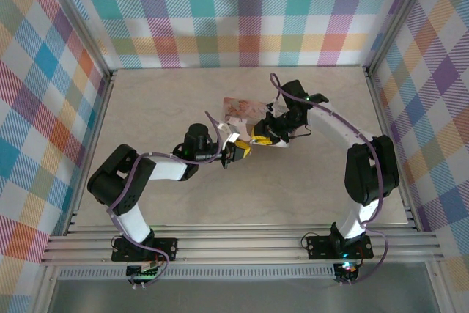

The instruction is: Unlock the padlock with the key

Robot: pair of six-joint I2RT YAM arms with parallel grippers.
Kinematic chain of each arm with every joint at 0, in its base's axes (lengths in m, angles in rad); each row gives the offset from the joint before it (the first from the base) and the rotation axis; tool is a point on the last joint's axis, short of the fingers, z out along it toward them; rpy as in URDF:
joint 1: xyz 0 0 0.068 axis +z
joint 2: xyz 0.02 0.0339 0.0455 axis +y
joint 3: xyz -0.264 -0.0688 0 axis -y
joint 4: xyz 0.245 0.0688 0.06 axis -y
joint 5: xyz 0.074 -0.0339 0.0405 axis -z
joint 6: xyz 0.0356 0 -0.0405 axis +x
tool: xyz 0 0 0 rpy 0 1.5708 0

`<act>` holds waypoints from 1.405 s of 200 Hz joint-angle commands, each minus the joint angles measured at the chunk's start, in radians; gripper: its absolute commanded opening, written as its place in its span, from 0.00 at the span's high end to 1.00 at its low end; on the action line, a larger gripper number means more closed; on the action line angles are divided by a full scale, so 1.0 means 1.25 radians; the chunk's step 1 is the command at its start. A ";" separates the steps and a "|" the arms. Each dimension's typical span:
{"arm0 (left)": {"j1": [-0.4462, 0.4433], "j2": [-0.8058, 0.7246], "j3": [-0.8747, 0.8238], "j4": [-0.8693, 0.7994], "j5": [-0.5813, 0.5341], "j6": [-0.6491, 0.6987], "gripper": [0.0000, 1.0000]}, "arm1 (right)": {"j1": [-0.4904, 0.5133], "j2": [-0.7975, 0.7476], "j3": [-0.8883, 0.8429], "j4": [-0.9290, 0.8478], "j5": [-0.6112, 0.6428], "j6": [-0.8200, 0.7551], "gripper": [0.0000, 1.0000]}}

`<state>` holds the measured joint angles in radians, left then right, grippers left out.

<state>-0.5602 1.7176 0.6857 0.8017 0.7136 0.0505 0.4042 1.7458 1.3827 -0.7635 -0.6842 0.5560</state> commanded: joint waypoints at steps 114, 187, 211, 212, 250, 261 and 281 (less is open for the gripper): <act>0.000 -0.051 -0.038 0.044 -0.022 0.014 1.00 | 0.009 0.008 0.044 -0.060 -0.076 -0.049 1.00; -0.005 -0.077 -0.044 0.031 -0.010 0.018 1.00 | 0.008 0.012 0.043 -0.045 -0.048 -0.033 1.00; -0.005 -0.083 -0.044 0.026 -0.011 0.020 1.00 | 0.008 0.012 0.039 -0.042 -0.050 -0.032 1.00; -0.005 -0.083 -0.044 0.027 -0.011 0.020 1.00 | 0.008 0.011 0.039 -0.042 -0.050 -0.032 1.00; -0.005 -0.077 -0.036 0.023 -0.006 0.020 1.00 | 0.008 0.008 0.036 -0.047 -0.053 -0.035 1.00; -0.006 -0.073 -0.033 0.022 -0.004 0.019 1.00 | 0.009 0.010 0.036 -0.047 -0.054 -0.035 1.00; -0.008 -0.070 -0.030 0.021 0.003 0.017 1.00 | 0.008 0.010 0.036 -0.047 -0.058 -0.037 1.00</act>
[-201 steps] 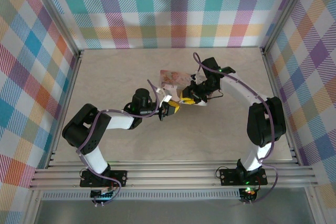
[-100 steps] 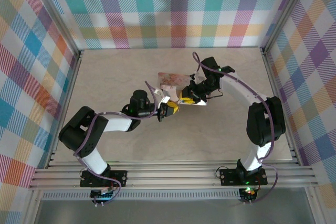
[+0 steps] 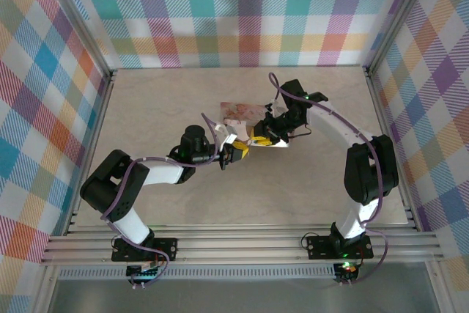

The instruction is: Unlock the padlock with the key

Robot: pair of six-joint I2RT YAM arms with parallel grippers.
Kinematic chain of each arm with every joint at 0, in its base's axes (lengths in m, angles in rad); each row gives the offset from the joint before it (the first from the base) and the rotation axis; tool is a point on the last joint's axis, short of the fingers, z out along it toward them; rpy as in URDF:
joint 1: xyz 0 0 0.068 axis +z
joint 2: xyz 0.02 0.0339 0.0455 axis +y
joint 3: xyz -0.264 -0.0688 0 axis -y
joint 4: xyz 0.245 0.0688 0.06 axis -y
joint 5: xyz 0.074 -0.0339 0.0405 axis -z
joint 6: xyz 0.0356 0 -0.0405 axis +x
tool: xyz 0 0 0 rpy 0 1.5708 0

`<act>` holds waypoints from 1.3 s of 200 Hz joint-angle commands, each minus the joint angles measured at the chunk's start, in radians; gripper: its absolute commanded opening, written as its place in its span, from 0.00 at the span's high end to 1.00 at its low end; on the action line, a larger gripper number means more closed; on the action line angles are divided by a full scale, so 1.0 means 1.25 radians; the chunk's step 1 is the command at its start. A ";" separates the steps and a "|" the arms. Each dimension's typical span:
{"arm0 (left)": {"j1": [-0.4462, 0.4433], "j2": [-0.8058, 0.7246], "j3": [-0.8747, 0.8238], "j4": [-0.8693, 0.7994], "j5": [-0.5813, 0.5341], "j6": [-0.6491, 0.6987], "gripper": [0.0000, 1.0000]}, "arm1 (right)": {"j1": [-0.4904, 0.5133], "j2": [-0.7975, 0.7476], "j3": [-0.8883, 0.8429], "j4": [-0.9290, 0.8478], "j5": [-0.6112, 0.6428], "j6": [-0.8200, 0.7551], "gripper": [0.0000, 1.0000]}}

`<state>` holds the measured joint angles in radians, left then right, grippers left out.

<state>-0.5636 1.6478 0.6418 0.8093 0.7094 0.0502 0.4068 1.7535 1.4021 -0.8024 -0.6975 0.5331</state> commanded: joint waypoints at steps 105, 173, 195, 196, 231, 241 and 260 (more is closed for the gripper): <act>-0.023 0.002 0.029 -0.001 0.019 0.019 1.00 | 0.006 0.013 0.024 -0.018 -0.052 -0.029 1.00; -0.026 0.009 0.053 -0.025 0.009 0.004 1.00 | 0.006 0.010 0.018 -0.016 -0.057 -0.030 1.00; -0.025 0.013 0.059 -0.018 0.014 -0.016 1.00 | 0.006 0.008 0.009 -0.014 -0.063 -0.038 1.00; -0.025 0.013 0.059 -0.018 0.014 -0.016 1.00 | 0.006 0.008 0.009 -0.016 -0.062 -0.039 1.00; -0.011 0.005 0.069 -0.032 0.021 -0.045 1.00 | 0.006 0.007 0.005 -0.042 -0.040 -0.064 1.00; -0.006 0.002 0.081 -0.055 0.029 -0.050 1.00 | 0.006 0.004 0.002 -0.042 -0.039 -0.067 1.00; 0.005 0.002 0.098 -0.061 0.053 -0.087 1.00 | 0.006 0.001 -0.001 -0.046 -0.023 -0.073 1.00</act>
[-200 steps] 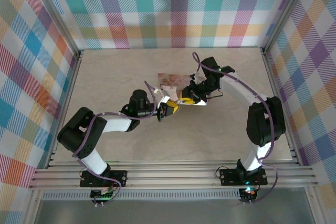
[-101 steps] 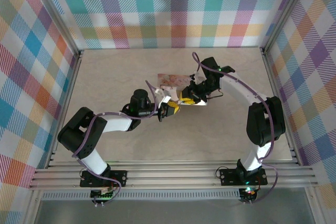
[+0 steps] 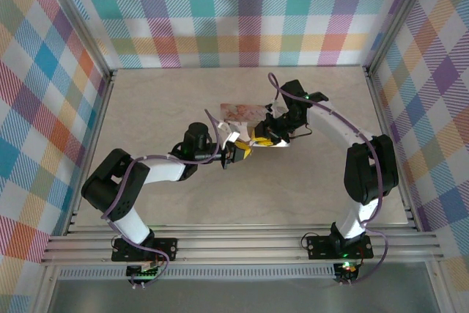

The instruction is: Unlock the padlock with the key

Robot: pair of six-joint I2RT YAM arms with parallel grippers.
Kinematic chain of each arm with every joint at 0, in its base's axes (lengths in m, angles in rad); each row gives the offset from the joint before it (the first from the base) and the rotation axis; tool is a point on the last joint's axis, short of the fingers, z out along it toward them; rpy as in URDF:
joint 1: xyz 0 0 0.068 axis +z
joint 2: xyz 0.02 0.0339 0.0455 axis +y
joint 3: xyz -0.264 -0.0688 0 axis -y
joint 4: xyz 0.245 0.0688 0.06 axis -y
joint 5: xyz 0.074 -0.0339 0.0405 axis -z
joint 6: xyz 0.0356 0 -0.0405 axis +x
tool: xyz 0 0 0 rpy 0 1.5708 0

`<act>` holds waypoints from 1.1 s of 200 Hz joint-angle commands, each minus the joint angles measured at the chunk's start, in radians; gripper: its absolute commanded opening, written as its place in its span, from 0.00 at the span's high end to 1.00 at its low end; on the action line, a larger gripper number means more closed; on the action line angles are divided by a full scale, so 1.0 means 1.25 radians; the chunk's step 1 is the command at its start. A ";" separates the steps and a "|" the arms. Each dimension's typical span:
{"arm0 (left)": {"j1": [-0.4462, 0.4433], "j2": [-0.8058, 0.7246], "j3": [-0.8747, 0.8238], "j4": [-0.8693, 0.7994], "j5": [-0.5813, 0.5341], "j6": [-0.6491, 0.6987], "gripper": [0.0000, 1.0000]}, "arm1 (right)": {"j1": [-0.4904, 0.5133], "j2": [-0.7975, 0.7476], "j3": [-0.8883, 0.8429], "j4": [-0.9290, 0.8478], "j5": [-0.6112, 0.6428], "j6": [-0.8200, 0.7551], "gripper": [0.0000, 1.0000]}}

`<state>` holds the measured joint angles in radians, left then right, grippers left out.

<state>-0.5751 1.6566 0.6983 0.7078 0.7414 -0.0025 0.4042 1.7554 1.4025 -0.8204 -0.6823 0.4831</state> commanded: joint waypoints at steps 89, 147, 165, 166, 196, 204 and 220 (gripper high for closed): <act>0.018 0.030 0.063 0.066 -0.013 -0.122 1.00 | 0.008 -0.016 -0.032 -0.015 -0.043 -0.030 1.00; 0.012 0.049 0.039 0.093 -0.057 -0.083 1.00 | 0.007 -0.019 -0.027 -0.013 -0.070 -0.015 1.00; 0.011 0.053 0.032 0.115 -0.063 -0.083 1.00 | 0.007 -0.017 -0.032 0.000 -0.084 0.000 1.00; 0.011 0.053 0.032 0.115 -0.064 -0.083 1.00 | 0.007 -0.016 -0.032 0.002 -0.085 0.001 1.00; 0.006 0.052 0.032 0.116 -0.072 -0.079 1.00 | 0.007 -0.013 -0.038 0.033 -0.115 0.031 1.00; 0.006 0.050 0.031 0.116 -0.074 -0.079 1.00 | 0.007 -0.012 -0.036 0.032 -0.118 0.032 1.00; 0.005 0.045 0.030 0.119 -0.080 -0.080 1.00 | 0.007 -0.007 -0.030 0.021 -0.120 0.028 1.00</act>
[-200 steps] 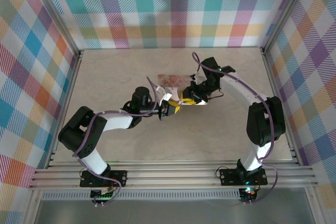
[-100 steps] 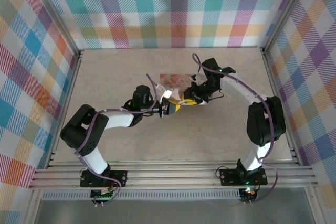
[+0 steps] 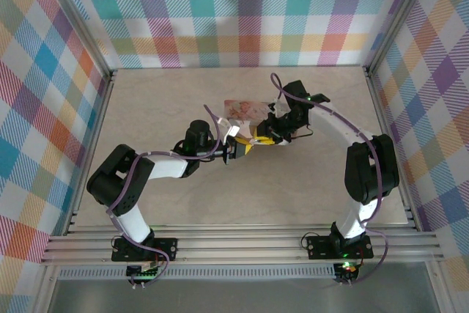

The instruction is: Unlock the padlock with the key

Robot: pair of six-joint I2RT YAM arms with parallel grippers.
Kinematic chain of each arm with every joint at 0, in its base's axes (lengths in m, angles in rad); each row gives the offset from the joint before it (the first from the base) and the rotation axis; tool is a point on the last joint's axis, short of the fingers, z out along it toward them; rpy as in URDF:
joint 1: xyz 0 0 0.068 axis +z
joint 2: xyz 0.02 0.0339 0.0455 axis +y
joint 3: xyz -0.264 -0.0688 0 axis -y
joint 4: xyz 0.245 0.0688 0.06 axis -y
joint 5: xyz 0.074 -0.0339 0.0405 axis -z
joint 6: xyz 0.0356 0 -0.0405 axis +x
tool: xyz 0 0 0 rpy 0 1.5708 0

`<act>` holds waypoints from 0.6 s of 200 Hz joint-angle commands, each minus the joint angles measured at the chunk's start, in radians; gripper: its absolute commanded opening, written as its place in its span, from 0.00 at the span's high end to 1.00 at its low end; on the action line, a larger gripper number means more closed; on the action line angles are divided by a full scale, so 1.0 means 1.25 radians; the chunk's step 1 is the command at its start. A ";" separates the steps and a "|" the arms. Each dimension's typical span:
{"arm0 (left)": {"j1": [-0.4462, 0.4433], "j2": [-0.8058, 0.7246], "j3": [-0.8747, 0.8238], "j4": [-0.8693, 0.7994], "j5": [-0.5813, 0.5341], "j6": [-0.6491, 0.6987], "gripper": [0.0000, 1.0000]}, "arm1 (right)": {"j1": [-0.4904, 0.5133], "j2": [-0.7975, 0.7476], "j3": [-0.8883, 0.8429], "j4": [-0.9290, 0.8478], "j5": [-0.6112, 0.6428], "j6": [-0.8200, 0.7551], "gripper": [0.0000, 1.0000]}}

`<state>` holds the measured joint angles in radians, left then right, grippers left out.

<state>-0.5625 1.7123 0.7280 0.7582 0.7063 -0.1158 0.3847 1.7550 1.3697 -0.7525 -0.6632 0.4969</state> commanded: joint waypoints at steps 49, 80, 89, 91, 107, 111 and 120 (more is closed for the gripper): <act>-0.016 -0.016 0.007 0.088 -0.079 0.014 1.00 | 0.022 0.005 0.000 -0.064 -0.128 0.009 1.00; -0.025 0.001 0.014 0.107 -0.088 0.000 1.00 | 0.022 0.008 0.000 -0.057 -0.133 0.029 1.00; -0.024 0.007 0.015 0.125 -0.089 -0.013 1.00 | 0.022 0.008 0.000 -0.057 -0.132 0.033 1.00; -0.024 0.009 0.015 0.129 -0.089 -0.015 1.00 | 0.022 0.009 0.000 -0.057 -0.131 0.034 1.00; -0.025 0.014 0.015 0.151 -0.090 -0.035 1.00 | 0.022 0.007 0.000 -0.059 -0.112 0.041 1.00; -0.026 0.016 0.015 0.154 -0.090 -0.038 1.00 | 0.022 0.007 -0.001 -0.057 -0.109 0.045 1.00; -0.029 0.017 0.016 0.156 -0.091 -0.040 1.00 | 0.022 0.006 -0.003 -0.047 -0.108 0.053 1.00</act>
<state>-0.5831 1.7229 0.7242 0.7925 0.6628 -0.1333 0.3805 1.7550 1.3697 -0.7467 -0.6632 0.5201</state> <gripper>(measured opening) 0.046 0.210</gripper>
